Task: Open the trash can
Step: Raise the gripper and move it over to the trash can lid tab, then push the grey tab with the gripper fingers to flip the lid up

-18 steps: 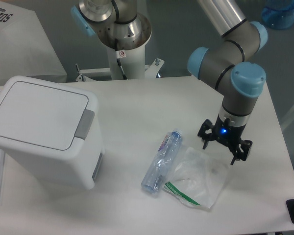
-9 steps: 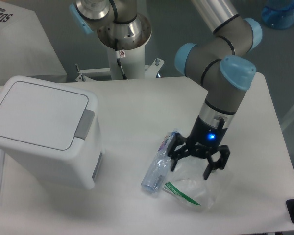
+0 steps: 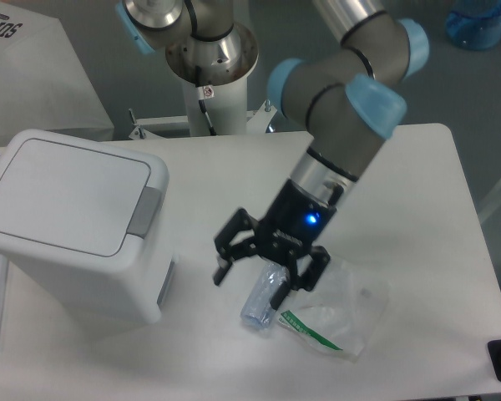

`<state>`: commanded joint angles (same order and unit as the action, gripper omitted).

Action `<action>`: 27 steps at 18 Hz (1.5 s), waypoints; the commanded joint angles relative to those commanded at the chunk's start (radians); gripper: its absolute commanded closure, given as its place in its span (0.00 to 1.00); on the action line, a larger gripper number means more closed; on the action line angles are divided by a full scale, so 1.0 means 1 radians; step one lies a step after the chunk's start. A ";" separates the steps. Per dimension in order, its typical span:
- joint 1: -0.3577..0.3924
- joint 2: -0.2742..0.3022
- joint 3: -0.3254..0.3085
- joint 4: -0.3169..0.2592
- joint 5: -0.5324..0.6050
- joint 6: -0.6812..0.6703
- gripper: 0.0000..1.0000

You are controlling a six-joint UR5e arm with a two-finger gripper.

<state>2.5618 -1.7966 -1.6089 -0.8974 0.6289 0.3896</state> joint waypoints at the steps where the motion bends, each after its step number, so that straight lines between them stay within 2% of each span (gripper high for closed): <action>1: -0.003 0.028 -0.023 0.000 0.000 0.005 0.00; 6: -0.031 0.114 -0.109 -0.005 0.021 0.049 0.00; 11: -0.055 0.132 -0.169 -0.005 0.101 0.101 0.00; 15: -0.064 0.103 -0.158 0.000 0.117 0.115 0.00; 24: -0.066 0.097 -0.158 0.002 0.120 0.114 0.00; 27: -0.066 0.092 -0.134 0.002 0.106 0.057 0.00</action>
<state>2.4958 -1.7042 -1.7428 -0.8958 0.7348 0.4467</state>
